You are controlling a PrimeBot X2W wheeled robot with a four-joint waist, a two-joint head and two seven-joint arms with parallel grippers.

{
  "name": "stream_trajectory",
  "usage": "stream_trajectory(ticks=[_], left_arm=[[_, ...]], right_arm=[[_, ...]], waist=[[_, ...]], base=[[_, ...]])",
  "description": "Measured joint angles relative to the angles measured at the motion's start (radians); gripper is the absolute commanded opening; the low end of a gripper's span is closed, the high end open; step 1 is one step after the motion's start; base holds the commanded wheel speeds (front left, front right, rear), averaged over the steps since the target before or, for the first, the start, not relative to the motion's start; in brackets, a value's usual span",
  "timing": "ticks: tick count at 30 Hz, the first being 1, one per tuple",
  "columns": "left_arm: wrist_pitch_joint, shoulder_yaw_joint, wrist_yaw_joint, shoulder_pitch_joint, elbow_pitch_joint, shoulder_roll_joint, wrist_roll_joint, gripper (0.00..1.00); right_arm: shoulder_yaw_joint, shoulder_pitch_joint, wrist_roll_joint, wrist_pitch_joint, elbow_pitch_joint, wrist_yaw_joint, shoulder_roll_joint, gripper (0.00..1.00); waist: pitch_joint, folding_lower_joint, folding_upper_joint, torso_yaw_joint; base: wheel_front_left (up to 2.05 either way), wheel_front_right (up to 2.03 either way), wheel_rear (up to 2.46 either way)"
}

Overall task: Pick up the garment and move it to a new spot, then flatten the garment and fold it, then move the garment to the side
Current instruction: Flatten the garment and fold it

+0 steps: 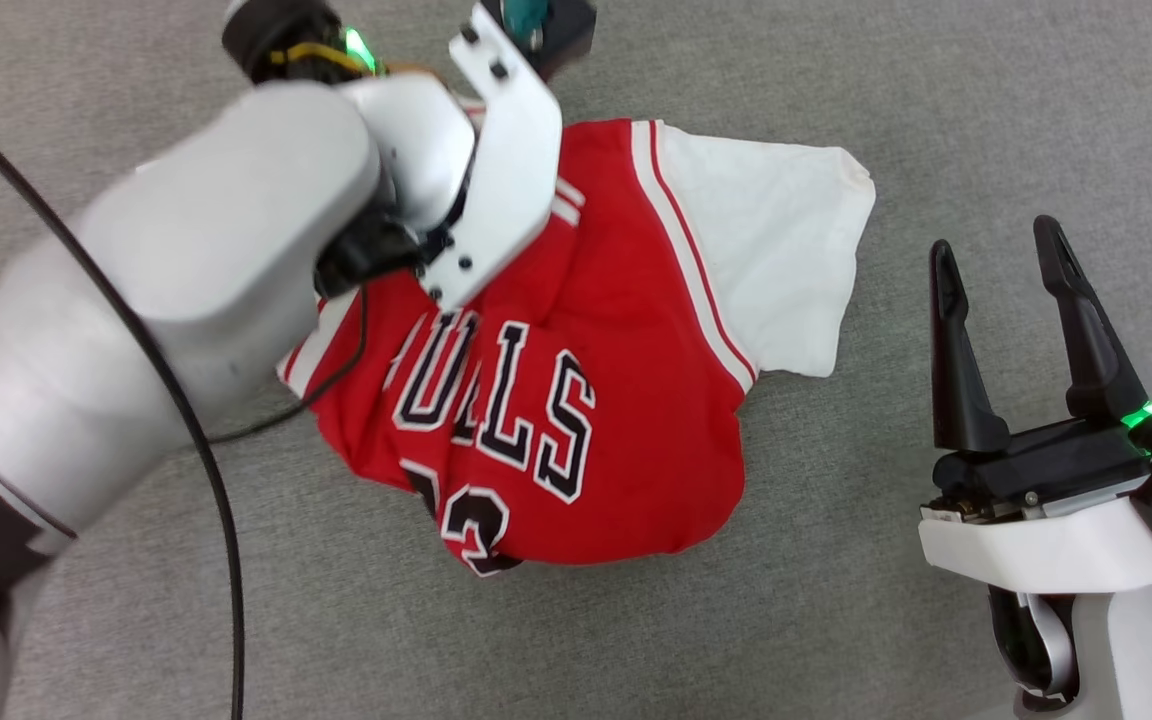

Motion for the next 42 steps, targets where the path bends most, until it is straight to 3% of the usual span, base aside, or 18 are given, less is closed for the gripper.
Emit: stream_trajectory(ticks=[8, 9, 10, 16, 22, 26, 32, 42], left_arm=[[0.071, 0.01, 0.001, 0.108, 0.031, -0.028, 0.056, 0.0], [0.059, 0.01, 0.001, 0.111, 0.034, -0.03, 0.055, 0.18], [0.052, 0.009, 0.001, 0.112, 0.035, -0.033, 0.056, 1.0], [-0.052, -0.004, 0.0, 0.076, 0.04, -0.032, 0.028, 1.0], [-0.086, 0.002, 0.0, -0.014, 0.044, 0.042, -0.065, 1.0], [-0.043, 0.003, 0.0, -0.067, 0.062, 0.12, -0.095, 1.0], [0.076, 0.002, 0.0, -0.09, 0.126, 0.192, -0.164, 1.0], [0.172, 0.003, 0.015, -0.05, 0.202, 0.21, -0.177, 1.0]], right_arm=[[-0.003, 0.0, 0.011, 0.0, 0.007, 0.0, 0.0, 1.0], [-0.003, 0.0, 0.011, 0.0, 0.009, 0.0, 0.0, 1.0], [-0.004, 0.0, 0.01, 0.0, 0.01, 0.0, 0.0, 1.0], [-0.012, 0.004, 0.002, 0.0, 0.016, 0.0, 0.0, 1.0], [-0.014, 0.028, 0.001, 0.0, 0.017, 0.0, 0.0, 1.0], [-0.014, 0.031, 0.001, 0.0, 0.012, 0.0, 0.0, 1.0], [-0.013, 0.031, 0.001, 0.0, -0.003, 0.0, 0.0, 1.0], [-0.006, 0.006, 0.003, 0.0, -0.013, 0.0, 0.0, 1.0]], waist=[[0.015, 0.0, 0.0, -0.017], [0.012, 0.0, 0.0, -0.014], [0.008, 0.0, 0.0, -0.011], [-0.034, 0.0, 0.0, 0.016], [-0.087, 0.0, 0.0, 0.046], [-0.101, -0.0001, 0.0, 0.059], [-0.079, 0.0, 0.0, 0.061], [-0.013, 0.0, 0.0, 0.037]], base=[[0.0, 0.0, 0.0], [0.0, 0.0, 0.0], [0.0, 0.0, 0.0], [0.0, 0.0, 0.0], [0.0, 0.0, 0.0], [0.0, 0.0, 0.0], [0.0, 0.0, 0.0], [0.0, 0.0, 0.0]])
